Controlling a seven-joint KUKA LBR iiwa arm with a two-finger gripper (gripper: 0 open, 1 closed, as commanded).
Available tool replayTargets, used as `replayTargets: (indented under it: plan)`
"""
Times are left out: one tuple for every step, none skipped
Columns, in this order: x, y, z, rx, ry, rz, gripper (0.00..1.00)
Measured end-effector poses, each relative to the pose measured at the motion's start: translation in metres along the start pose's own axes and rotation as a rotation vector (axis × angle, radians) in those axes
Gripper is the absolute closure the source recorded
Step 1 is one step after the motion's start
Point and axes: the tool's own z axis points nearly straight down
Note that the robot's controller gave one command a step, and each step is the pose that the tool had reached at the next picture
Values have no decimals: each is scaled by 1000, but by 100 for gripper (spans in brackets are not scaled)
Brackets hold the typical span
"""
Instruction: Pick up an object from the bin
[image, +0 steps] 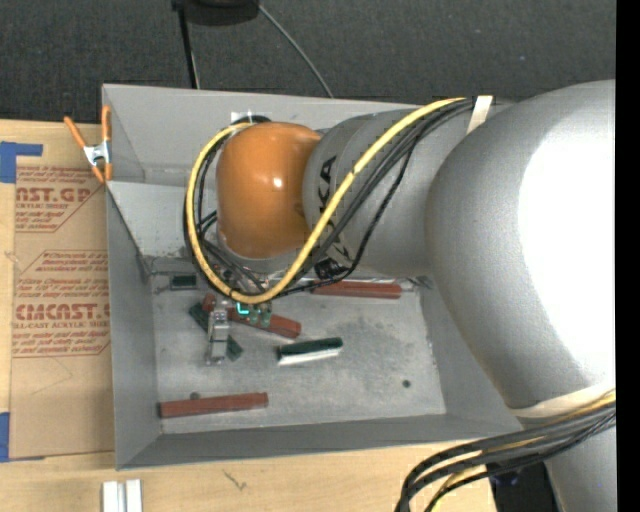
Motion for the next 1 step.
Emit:
replayTargets:
  plan:
    - [-2, -1, -4, -1, -7, 2, 0]
